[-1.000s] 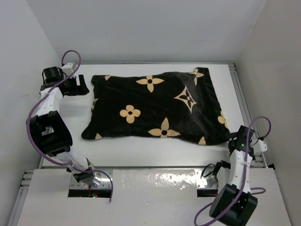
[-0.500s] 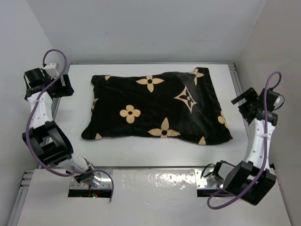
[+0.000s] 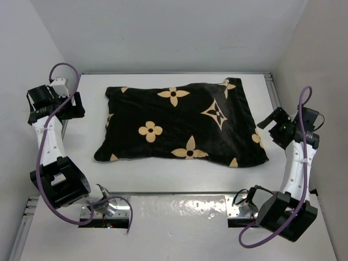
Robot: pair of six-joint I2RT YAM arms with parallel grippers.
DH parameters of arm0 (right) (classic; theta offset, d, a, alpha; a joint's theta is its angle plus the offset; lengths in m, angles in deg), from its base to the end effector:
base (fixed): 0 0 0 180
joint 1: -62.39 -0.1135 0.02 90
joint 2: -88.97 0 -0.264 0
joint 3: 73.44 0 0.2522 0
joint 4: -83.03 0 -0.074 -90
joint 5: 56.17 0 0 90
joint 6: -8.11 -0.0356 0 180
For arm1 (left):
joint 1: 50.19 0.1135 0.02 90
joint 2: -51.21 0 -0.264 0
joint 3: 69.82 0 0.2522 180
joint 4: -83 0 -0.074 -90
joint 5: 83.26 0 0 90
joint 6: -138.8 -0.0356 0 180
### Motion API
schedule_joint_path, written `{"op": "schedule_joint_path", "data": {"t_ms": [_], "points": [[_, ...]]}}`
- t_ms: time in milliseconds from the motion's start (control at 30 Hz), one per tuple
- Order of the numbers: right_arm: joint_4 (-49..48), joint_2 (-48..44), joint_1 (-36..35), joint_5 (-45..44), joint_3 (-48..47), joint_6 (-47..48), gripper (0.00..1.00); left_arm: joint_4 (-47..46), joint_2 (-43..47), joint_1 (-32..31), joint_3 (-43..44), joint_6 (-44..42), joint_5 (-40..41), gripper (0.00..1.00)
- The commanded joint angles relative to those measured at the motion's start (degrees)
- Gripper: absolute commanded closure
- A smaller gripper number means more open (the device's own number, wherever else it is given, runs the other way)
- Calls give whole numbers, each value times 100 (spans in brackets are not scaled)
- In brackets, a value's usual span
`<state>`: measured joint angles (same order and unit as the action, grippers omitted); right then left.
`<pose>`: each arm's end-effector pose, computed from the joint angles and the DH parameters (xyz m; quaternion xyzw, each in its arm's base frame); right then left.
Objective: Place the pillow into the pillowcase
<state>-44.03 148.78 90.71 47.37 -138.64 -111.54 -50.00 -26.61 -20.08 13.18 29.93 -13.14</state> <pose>0.1903 -0.0931 0.2852 0.4112 0.8304 0.1141 0.3582 0.2618 0.1378 0.3227 -0.0179 0.9018 0.0233 0.4312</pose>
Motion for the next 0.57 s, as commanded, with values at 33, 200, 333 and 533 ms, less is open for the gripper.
{"op": "schedule_joint_path", "data": {"t_ms": [33, 200, 333, 533], "points": [[-16, -22, -45, 281, -76, 170, 1, 78, 399, 48, -76, -213, 98, 21], [-7, -22, -63, 368, -138, 188, 1, 122, 513, 48, -50, -213, 81, 21], [-16, -22, -63, 649, -138, 301, 1, 131, 540, 48, 11, -161, 28, 21], [-288, -215, -107, 1239, 99, 513, 1, 131, 557, 48, 55, -143, -16, 21]]}}
